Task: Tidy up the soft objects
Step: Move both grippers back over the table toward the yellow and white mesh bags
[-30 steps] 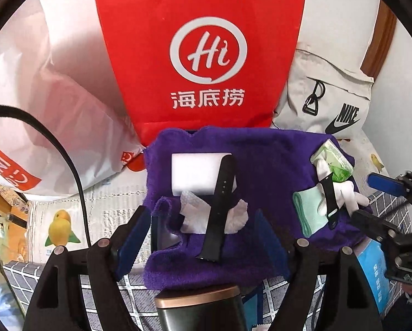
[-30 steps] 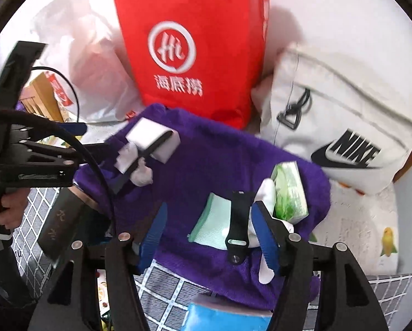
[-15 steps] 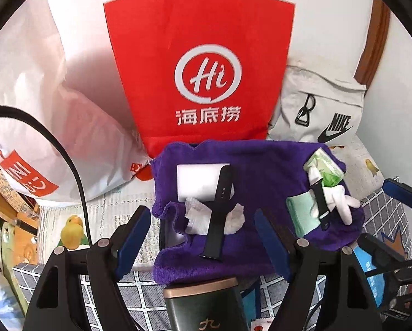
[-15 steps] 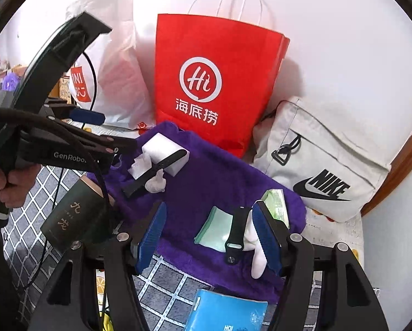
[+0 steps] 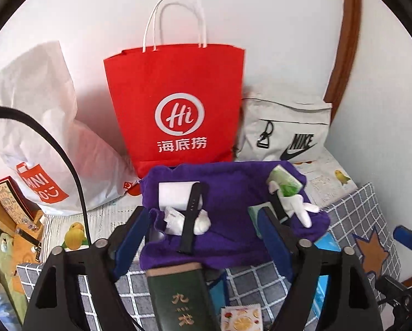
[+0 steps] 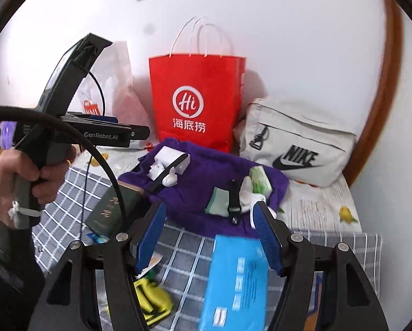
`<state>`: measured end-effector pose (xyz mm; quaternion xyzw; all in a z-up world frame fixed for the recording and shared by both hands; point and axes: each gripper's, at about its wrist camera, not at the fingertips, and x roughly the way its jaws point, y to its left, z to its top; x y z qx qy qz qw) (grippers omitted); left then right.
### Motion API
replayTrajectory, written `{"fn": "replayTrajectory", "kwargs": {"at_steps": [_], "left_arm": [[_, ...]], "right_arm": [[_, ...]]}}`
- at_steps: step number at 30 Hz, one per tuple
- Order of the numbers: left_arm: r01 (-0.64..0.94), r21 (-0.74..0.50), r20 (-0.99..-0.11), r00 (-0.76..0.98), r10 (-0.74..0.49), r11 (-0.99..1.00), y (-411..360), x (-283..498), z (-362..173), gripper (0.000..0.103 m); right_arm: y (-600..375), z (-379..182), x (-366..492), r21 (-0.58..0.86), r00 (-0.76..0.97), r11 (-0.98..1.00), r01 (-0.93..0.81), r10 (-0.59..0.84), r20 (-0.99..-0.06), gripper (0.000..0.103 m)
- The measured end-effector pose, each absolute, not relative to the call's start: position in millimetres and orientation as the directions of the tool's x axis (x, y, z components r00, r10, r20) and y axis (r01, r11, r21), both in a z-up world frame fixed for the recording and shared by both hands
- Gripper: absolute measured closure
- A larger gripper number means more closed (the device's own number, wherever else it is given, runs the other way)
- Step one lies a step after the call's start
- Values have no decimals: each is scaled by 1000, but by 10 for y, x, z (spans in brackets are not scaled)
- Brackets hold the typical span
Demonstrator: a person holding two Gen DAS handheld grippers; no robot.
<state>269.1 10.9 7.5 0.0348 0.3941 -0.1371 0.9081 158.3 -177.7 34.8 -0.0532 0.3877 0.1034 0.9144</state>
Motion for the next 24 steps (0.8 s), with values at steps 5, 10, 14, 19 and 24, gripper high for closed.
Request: {"fn": "replayTrajectory", "kwargs": {"at_steps": [5,10,14,19,24], "left_arm": [[303,-15,-750,627,-211,953,23,2374,110,22],[293,0,-747,635,-195,956,119,1979,140,22],[287,9,-767,617,-178,958,217,1723,37,22],[278,17,-804,574,-152,960,369,1428,-228,22],[249,-55,-856,487,-174,967,523,1216,-665,22]], "right_arm": [[-1829,444,1177,30,691,976,-215,174,-701,31],[-1850,496,891,57,696,977,-206,187,-693,31],[-1858,538,666,70,704,975,-211,201,-681,31],[-1871,565,421,89,708,972,-219,221,-671,31],[-1965,532,237,123,707,970,-211,238,-666,29]]}}
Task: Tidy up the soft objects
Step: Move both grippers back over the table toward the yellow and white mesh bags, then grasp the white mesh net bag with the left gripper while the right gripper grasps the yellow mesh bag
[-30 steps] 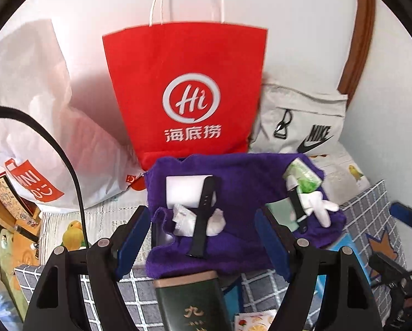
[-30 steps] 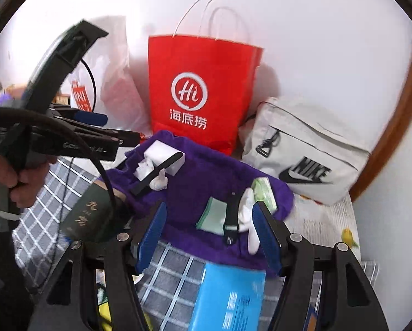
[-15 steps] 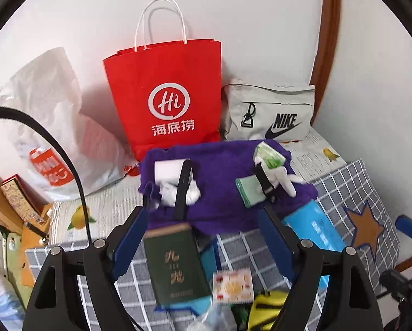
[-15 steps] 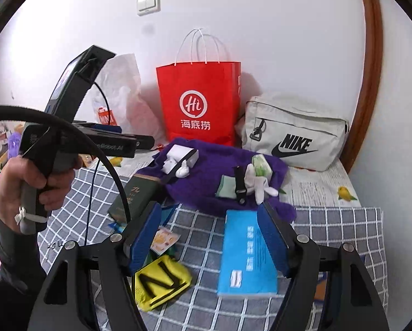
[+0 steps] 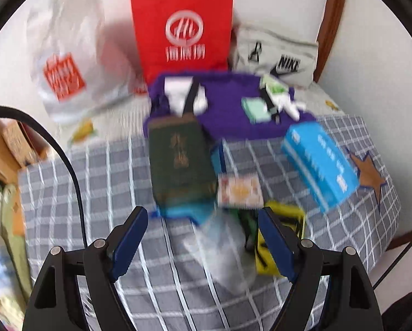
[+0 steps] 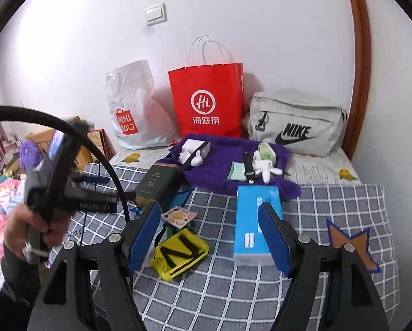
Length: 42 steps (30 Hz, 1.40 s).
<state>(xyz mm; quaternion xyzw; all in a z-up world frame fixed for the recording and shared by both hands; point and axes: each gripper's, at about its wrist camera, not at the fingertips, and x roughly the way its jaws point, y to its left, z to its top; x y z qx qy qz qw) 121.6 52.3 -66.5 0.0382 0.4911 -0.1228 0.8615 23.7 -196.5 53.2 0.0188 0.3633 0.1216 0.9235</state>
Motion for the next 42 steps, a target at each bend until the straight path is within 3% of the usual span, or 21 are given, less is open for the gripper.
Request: {"fn": "replayTrajectory", "kwargs": {"at_steps": [8,12,21,24,29,42], "left_arm": [[227,-81,-889,424,-174,970,529,1018,-1264,22],[243,-8,-900,421,-113,970,391,1038,-1461,22],[333,17,-877,458,-146,943,180,1138,-1640,22],[363,-10,-859,474,-194,932,198,1114,-1624,40],[393,-55,-837,483,-257,918,200,1054,-1584,92],[307,-73,-818,526,-233,949,778,907,-1483,95]], "right_arm": [[-2108,331,165,168,676,966,-195,257,-691,29],[-2121,169,183,173,644,967,-188,255,-722,29],[-1902,-375,307,216,487,943,-255,318,-813,29],[-1833,-501,335,216,458,938,-270,322,-829,29],[-1765,-707,440,230,414,940,-253,320,-852,29],[-1448,-1220,753,254,295,945,-206,307,-905,29]]}}
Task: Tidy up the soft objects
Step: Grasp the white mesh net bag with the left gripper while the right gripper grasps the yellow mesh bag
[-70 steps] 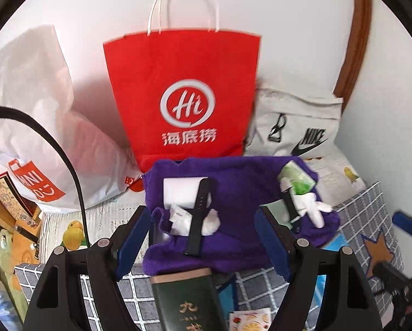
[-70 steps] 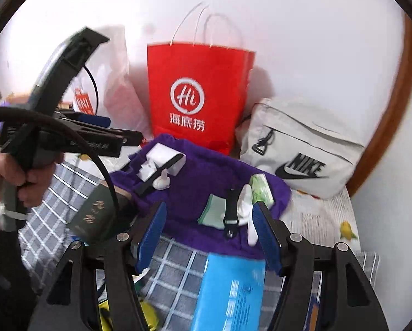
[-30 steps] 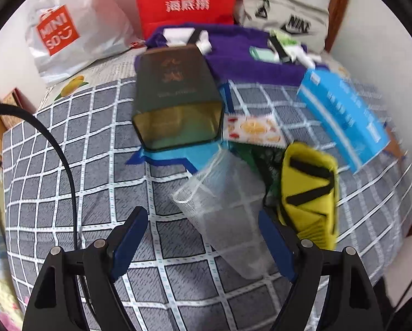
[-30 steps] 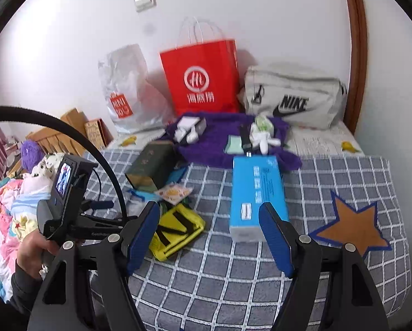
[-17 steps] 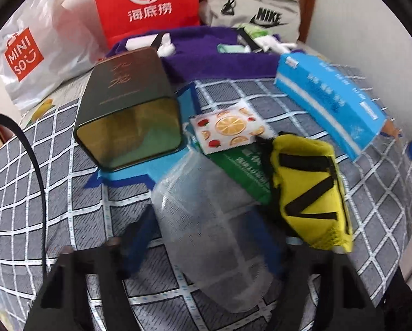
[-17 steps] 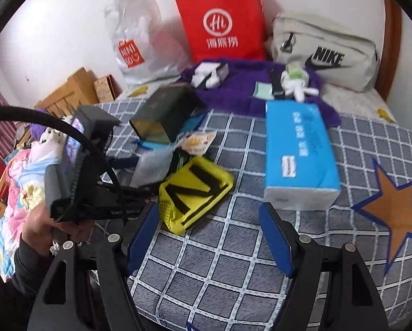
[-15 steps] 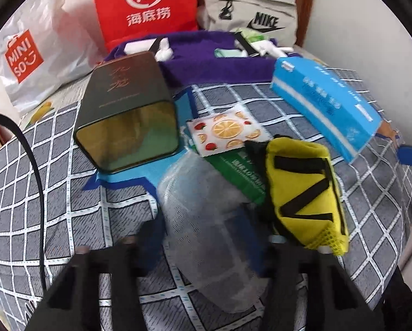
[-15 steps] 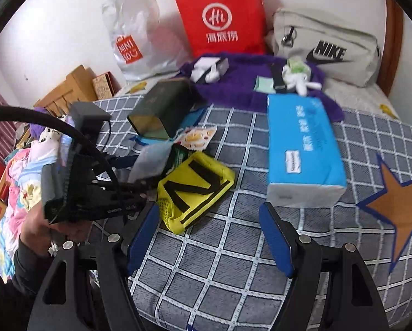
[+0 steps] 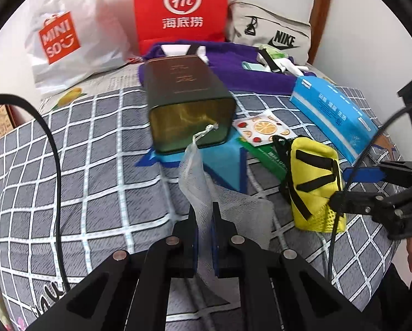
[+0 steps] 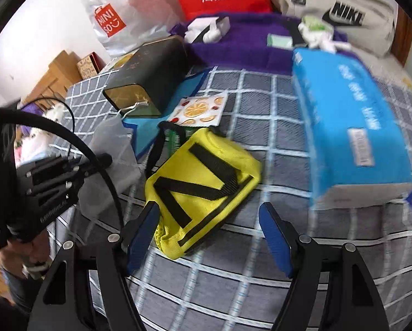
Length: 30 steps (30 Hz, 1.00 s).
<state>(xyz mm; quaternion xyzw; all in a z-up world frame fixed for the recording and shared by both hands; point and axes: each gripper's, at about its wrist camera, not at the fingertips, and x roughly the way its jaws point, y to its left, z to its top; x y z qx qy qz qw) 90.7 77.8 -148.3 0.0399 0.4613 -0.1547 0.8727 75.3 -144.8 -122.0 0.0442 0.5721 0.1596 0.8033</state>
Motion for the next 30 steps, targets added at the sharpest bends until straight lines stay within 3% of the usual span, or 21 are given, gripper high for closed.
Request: {"fn": "replayTrajectory", "kwargs": {"at_steps": [5,10,13,16,20,30], "left_arm": [[324,-93,-818,514,-258,941,807,893,-1575,95],[327,-135,-806,513,-296,935,852,890,-1585,95],[326,-149,-803,511,-306,934,863,892,-1588,95],[319,-160,-802,510,-312,934,879,902,-1585,95],[312,-150,-802,516,-300,938,887,883,-1544,95],[271,-173,-788,539,-298,947,1009,832,-1265,95]], "right_arm": [[-1292,-1282,844,291,248,939,-181,330,-911,18],[-1099,-1368,922,241,243,956,-169,277,-930,8],[-973,-1392,943,188,264,966,-179,231,-936,7],[-859,-1433,935,109,295,966,-234,178,-939,12],[-851,-1392,879,90,329,951,-295,189,-925,31],[-1270,-1002,635,180,353,934,-308,288,-890,36]]}}
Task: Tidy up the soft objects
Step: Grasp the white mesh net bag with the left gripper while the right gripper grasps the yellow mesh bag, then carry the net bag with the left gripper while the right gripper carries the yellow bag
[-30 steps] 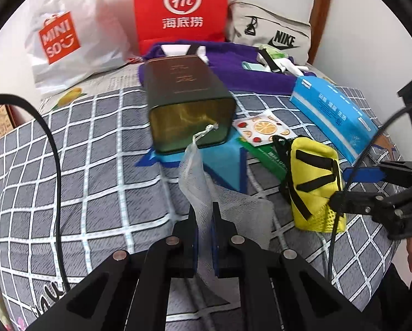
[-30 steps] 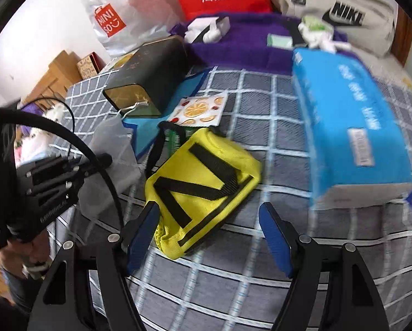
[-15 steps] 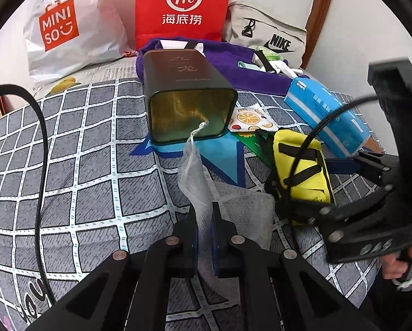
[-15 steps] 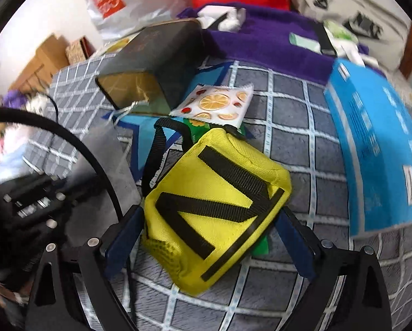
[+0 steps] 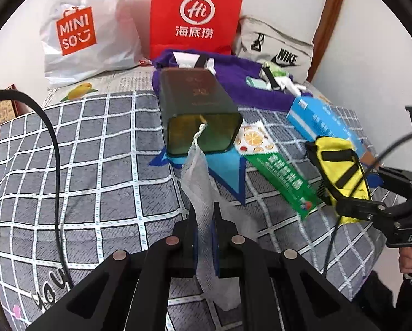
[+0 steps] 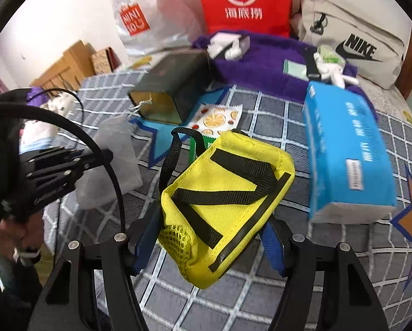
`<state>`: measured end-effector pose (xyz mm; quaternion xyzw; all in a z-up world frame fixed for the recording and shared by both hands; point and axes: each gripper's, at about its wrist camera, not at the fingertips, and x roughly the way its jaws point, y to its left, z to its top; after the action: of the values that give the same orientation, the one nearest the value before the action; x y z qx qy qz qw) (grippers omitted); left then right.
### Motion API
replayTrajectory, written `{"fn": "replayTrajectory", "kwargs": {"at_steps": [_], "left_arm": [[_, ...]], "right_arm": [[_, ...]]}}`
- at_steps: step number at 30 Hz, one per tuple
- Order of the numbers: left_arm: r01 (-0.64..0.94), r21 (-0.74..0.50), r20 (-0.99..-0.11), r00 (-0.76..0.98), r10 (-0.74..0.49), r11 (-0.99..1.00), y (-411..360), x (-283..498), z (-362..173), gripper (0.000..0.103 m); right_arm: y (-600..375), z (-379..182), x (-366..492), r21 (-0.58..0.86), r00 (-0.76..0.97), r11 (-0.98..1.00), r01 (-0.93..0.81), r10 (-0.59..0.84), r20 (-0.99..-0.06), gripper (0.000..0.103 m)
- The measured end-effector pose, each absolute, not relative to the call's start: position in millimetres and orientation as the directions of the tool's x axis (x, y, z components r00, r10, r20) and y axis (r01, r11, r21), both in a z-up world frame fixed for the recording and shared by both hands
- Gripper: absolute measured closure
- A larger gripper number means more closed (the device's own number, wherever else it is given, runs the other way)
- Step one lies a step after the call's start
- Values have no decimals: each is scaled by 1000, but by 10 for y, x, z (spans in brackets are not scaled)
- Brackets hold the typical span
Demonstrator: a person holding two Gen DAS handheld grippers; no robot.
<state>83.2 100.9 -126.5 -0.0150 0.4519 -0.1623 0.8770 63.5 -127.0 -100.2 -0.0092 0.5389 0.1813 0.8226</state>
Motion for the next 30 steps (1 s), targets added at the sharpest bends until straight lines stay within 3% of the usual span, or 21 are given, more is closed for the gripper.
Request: {"fn": "replayTrajectory", "kwargs": {"at_steps": [14,30], "left_arm": [[328,-141,-737,595,-320,934,769,902,-592,95],[370,-150,-708,607,-361,917,534,1606,-208,95]], "right_arm": [[-1733,-353,549,221,498,927,-303,352,-793,36],[-2068,-183,1102,238,539,925,-296,367,-758,43]]}}
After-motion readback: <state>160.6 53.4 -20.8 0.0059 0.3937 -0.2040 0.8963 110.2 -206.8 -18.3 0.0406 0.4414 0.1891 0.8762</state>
